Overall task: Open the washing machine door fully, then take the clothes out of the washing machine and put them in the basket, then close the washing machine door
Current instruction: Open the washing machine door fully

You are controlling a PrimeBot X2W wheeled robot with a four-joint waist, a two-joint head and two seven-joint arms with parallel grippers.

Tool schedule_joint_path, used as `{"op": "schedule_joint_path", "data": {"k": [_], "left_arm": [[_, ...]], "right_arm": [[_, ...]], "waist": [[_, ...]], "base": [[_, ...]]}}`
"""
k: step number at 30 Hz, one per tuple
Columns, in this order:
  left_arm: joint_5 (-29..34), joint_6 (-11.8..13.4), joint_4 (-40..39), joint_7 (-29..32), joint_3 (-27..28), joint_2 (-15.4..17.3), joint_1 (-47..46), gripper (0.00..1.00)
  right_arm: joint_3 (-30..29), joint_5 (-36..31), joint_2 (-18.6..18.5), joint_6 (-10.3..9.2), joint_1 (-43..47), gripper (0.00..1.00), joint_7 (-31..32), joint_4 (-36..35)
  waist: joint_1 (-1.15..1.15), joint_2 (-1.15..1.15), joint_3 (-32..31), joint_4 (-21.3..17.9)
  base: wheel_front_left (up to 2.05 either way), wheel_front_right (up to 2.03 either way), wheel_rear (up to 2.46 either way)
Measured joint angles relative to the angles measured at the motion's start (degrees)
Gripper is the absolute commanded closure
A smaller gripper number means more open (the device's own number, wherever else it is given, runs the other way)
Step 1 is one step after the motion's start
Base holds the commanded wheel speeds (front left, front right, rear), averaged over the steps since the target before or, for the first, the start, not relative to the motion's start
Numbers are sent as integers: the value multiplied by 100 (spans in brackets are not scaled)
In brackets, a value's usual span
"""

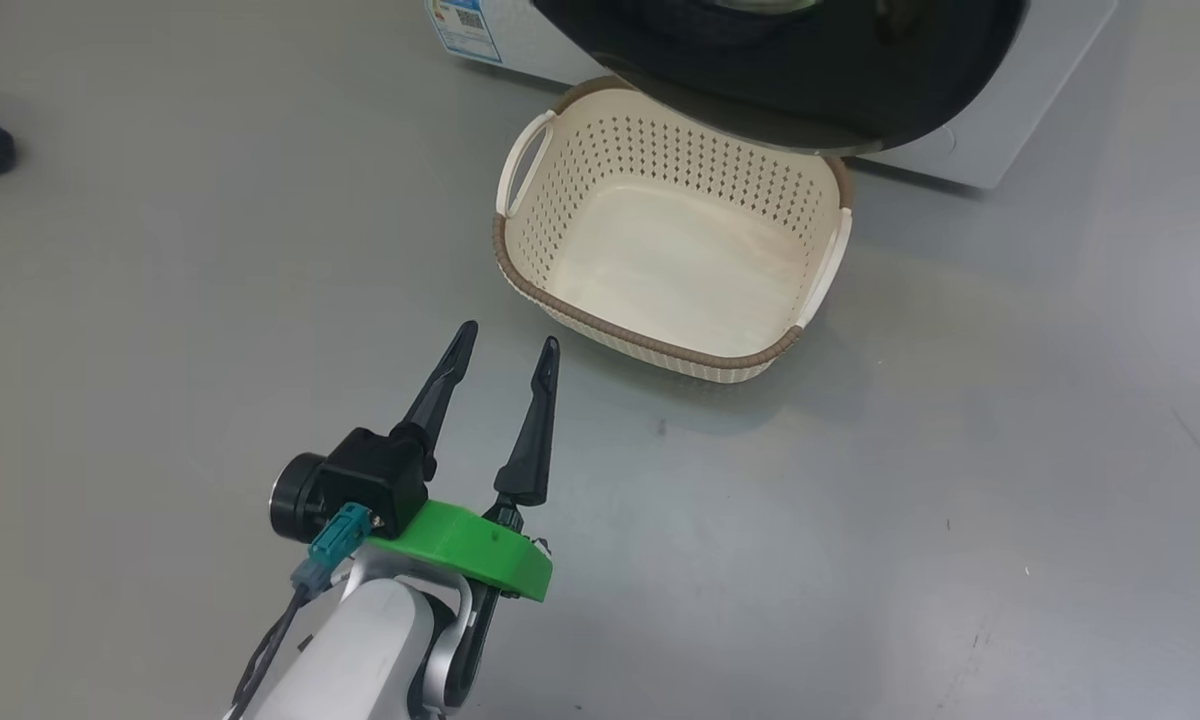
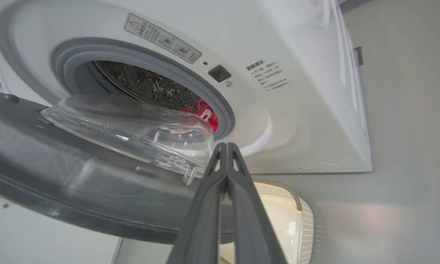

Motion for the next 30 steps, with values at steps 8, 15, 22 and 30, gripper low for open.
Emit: {"op": "schedule_joint_path", "data": {"k": [8, 15, 22, 30], "left_arm": [[80, 0, 19, 0, 286, 9, 143, 0], [207, 0, 15, 0, 546, 11, 236, 0], [343, 0, 12, 0, 869, 13, 364, 0], [407, 0, -33, 0, 1034, 14, 539, 0]], "right_arm": [[1004, -842, -272, -10, 814, 100, -979, -1105], [1523, -1321, -510, -10, 1592, 100, -1864, -1602], [1521, -1592, -497, -10, 2432, 100, -2772, -1683], [1074, -1563, -164, -214, 3277, 100, -3506, -1682]], "waist": [[0, 0, -316, -223], [0, 0, -532, -426], [0, 0, -781, -664], [0, 0, -1023, -889]], "base": [[0, 0, 0], [0, 0, 0], [0, 0, 0], [0, 0, 0]]}}
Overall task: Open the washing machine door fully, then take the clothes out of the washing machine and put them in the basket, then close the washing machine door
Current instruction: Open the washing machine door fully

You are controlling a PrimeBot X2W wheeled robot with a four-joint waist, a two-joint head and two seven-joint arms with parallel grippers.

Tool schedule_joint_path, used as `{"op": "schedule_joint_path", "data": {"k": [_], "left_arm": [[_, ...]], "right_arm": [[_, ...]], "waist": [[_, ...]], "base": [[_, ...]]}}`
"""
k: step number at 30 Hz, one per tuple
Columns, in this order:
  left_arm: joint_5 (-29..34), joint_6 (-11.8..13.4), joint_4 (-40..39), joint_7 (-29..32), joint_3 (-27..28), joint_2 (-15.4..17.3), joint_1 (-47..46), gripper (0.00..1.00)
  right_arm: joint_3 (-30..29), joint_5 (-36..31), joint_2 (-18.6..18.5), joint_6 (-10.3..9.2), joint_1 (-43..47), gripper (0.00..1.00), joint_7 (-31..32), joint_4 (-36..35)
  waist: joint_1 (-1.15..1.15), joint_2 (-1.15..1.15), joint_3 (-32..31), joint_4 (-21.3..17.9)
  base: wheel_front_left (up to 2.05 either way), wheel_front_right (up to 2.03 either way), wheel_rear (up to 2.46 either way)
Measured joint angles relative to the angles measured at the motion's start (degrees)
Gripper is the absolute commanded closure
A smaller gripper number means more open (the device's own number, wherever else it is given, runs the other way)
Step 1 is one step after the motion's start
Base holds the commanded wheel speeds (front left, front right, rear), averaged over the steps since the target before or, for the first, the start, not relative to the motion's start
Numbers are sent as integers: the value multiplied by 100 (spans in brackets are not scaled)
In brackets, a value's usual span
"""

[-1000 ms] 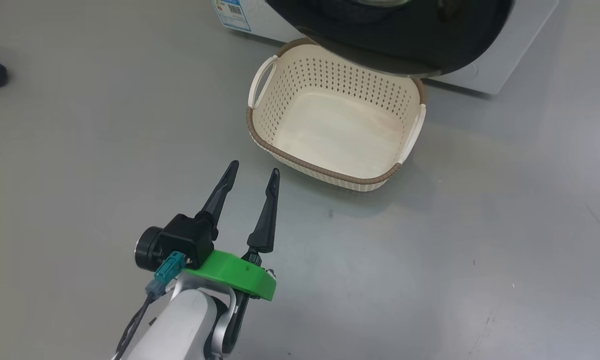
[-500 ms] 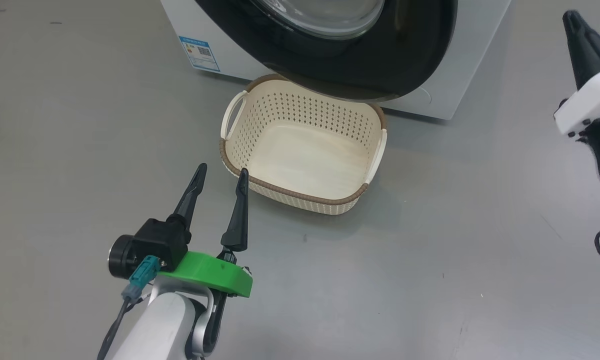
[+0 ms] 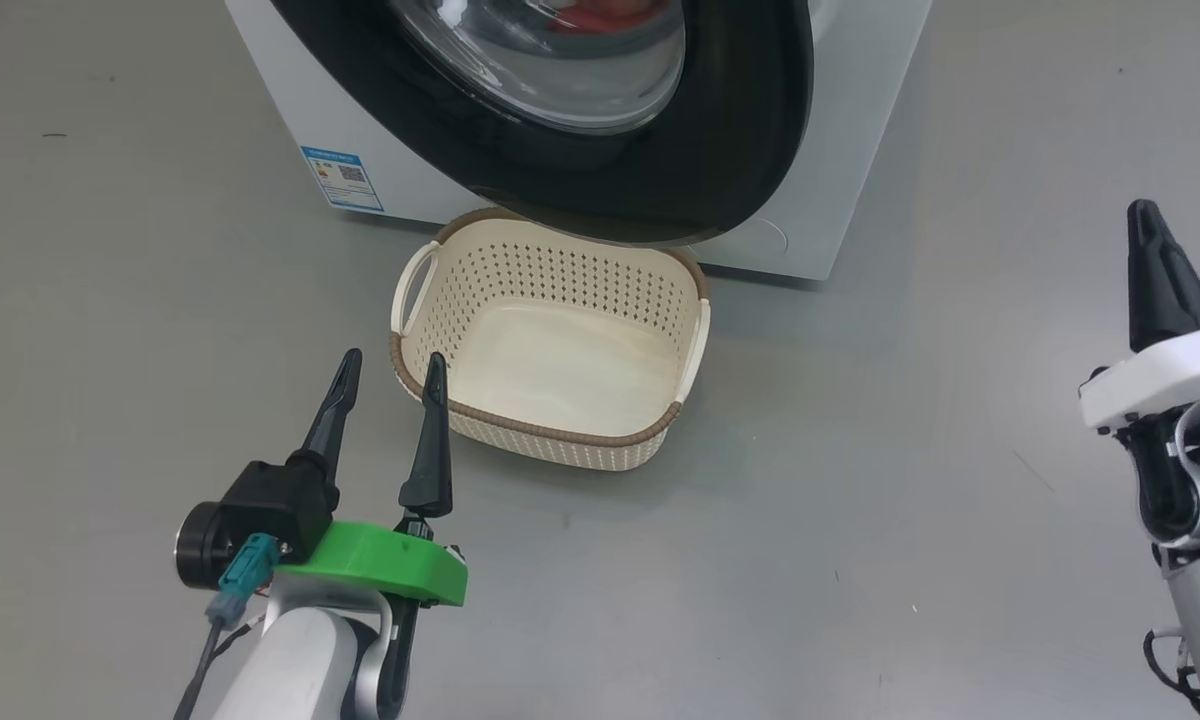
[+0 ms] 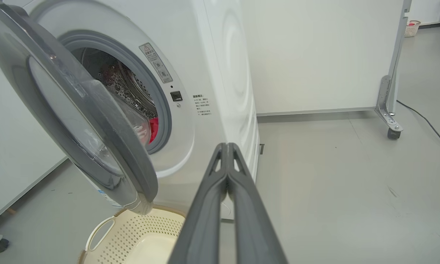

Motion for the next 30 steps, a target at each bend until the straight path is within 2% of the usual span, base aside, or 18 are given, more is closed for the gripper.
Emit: {"op": "schedule_joint_path", "data": {"k": [1, 2, 3, 4, 12, 30], "left_arm": [[1, 0, -8, 0, 33, 0, 26, 0], [4, 0, -19, 0, 59, 1, 47, 0], [12, 0, -27, 0, 68, 3, 61, 0], [27, 0, -34, 0, 76, 3, 66, 0], [66, 0, -62, 0, 105, 5, 101, 0], [190, 0, -80, 0, 212, 5, 158, 0]], "right_arm": [[-3, 0, 52, -14, 85, 85, -73, -10], [-15, 0, 99, -56, 172, 61, -157, -21], [-31, 0, 141, -87, 268, 15, -229, -41], [-24, -7, 155, -98, 358, 0, -287, -63], [119, -326, 169, -149, 878, 0, -734, -134], [93, -398, 325, -252, 1102, 0, -880, -407]], "waist": [[0, 0, -17, -26], [0, 0, -32, -50], [0, 0, -48, -74], [0, 0, -59, -95], [0, 0, -95, -223], [0, 0, -79, -327]], "base": [[0, 0, 0], [0, 0, 0], [0, 0, 0], [0, 0, 0], [0, 0, 0], [0, 0, 0]]}}
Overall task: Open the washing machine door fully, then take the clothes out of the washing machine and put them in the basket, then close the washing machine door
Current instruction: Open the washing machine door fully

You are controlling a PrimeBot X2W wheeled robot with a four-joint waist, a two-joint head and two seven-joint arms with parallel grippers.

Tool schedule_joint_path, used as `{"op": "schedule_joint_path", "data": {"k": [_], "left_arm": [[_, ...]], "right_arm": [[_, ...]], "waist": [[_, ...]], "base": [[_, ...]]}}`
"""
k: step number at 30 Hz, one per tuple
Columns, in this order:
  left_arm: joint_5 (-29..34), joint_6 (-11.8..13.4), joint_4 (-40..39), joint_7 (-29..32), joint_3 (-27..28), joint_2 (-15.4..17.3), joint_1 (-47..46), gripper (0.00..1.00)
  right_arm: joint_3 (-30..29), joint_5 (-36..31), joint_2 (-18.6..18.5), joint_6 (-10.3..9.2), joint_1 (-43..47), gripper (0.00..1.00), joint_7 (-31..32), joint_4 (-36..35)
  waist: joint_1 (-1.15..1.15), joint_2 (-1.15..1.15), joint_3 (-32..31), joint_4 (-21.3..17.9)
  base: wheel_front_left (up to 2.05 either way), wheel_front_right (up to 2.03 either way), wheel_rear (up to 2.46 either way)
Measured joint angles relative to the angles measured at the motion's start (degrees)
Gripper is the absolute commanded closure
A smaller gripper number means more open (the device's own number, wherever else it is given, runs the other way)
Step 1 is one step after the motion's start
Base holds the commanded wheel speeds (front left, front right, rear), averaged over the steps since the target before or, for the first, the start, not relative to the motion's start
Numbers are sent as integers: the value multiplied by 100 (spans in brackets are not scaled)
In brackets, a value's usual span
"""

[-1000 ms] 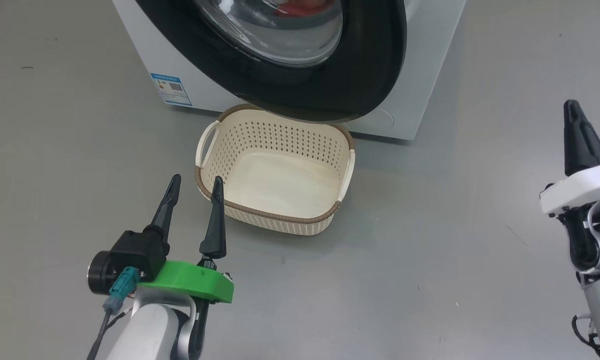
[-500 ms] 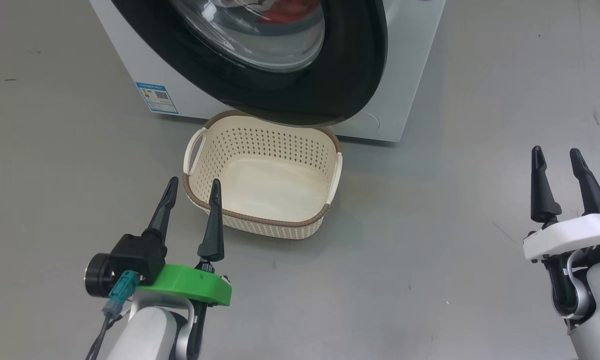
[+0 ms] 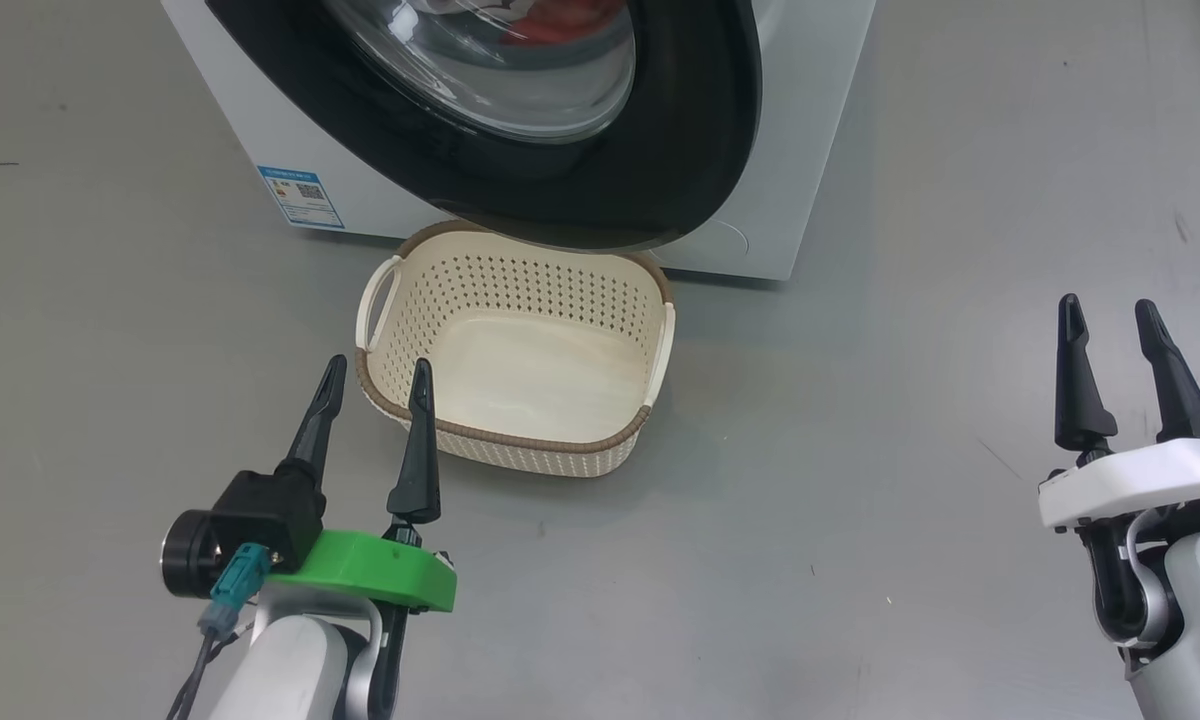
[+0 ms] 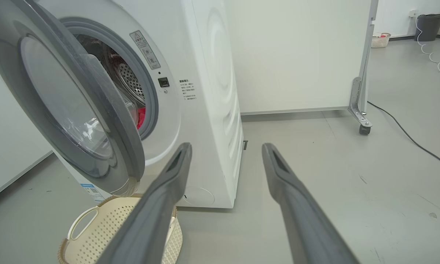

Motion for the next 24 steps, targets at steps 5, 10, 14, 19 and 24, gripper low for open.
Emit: {"op": "schedule_joint_path", "data": {"k": [5, 10, 14, 19, 24], "left_arm": [[0, 0, -5, 0, -3, 0, 7, 0], [0, 0, -7, 0, -10, 0, 14, 0], [0, 0, -8, 0, -20, 0, 18, 0], [0, 0, -7, 0, -34, 0, 23, 0], [0, 0, -7, 0, -41, 0, 27, 0]], "right_arm": [[-3, -9, 33, -1, 94, 0, -4, -48], [-18, -11, 41, -3, 96, 0, -24, -92], [-38, -19, 41, -4, 102, 0, -30, -107], [-63, -62, 41, -4, 125, 0, -32, -131], [-90, -67, 41, -5, 185, 0, -46, -155]], "waist": [[0, 0, 11, -18], [0, 0, 14, -21], [0, 0, 17, -16], [0, 0, 16, -5], [0, 0, 11, 9]], "base": [[0, 0, 0], [0, 0, 0], [0, 0, 0], [0, 0, 0], [0, 0, 0]]}}
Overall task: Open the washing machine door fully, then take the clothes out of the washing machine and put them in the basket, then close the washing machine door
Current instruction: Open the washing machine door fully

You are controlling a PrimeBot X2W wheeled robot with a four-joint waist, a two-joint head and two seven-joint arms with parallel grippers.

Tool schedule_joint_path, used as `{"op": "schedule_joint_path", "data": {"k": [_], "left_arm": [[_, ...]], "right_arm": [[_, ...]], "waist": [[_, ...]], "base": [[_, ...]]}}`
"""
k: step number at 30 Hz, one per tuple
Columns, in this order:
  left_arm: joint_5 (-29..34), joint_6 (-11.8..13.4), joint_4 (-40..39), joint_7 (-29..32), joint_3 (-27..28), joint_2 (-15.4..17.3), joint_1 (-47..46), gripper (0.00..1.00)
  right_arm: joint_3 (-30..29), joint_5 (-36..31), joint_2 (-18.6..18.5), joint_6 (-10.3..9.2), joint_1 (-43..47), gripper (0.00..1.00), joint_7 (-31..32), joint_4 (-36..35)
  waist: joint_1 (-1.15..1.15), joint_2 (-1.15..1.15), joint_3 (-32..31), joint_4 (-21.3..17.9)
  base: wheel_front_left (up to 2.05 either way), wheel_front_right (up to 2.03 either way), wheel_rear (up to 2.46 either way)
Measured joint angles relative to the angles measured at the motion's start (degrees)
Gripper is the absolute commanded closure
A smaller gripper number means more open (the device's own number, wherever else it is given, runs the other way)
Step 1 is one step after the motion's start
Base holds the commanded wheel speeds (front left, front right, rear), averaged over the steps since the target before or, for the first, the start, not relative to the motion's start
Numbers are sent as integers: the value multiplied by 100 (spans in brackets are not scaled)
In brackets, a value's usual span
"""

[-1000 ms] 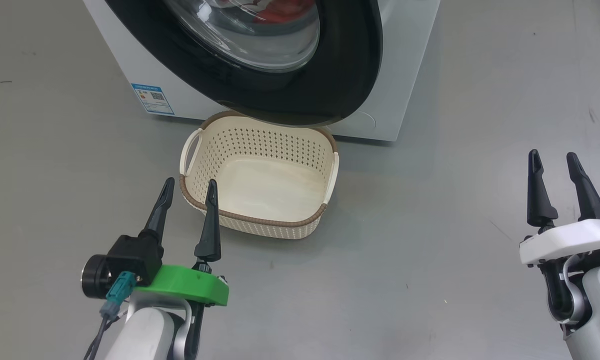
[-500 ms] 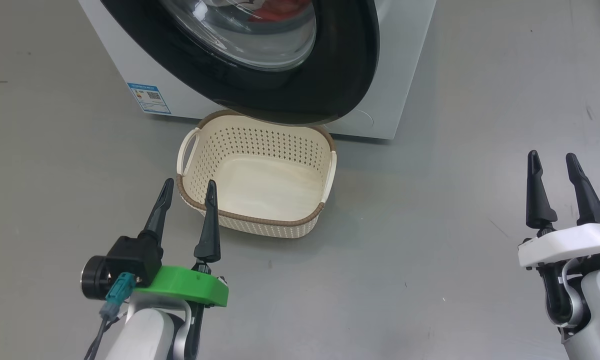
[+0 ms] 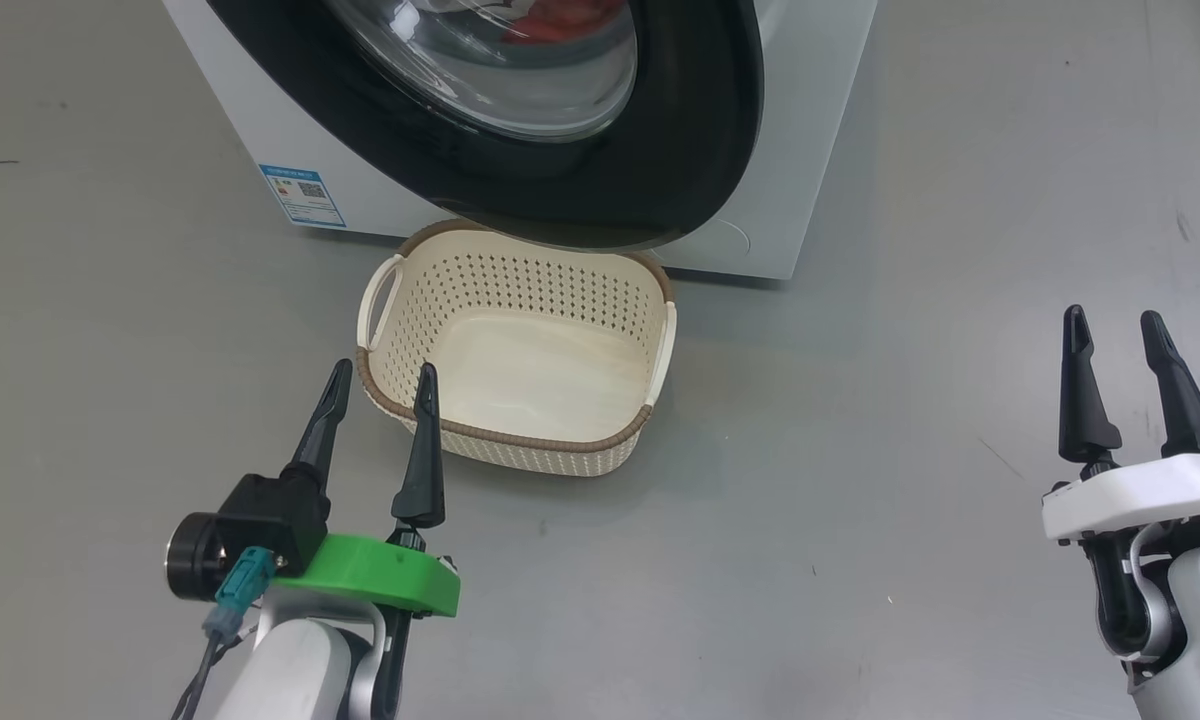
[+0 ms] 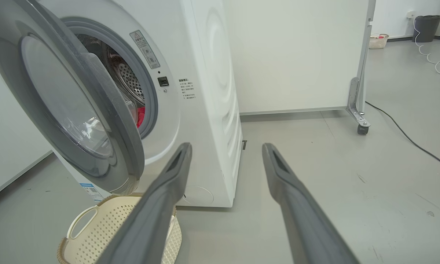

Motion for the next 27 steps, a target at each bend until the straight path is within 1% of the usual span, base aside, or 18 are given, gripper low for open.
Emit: {"op": "schedule_joint_path", "data": {"k": [17, 25, 27], "left_arm": [[-2, 0, -21, 0, -86, 0, 19, 0], [-9, 0, -100, 0, -157, 1, 18, 0], [-10, 0, -113, 0, -223, 3, 18, 0]], "right_arm": [[-34, -79, -43, 0, 18, 0, -1, -166], [9, -247, -338, 19, -175, 0, 24, -339], [5, -254, -428, 66, -343, 0, 57, -383]], "waist": [[0, 0, 57, 54], [0, 0, 244, 112], [0, 0, 303, 129]], "base": [[0, 0, 0], [0, 0, 0], [0, 0, 0]]}}
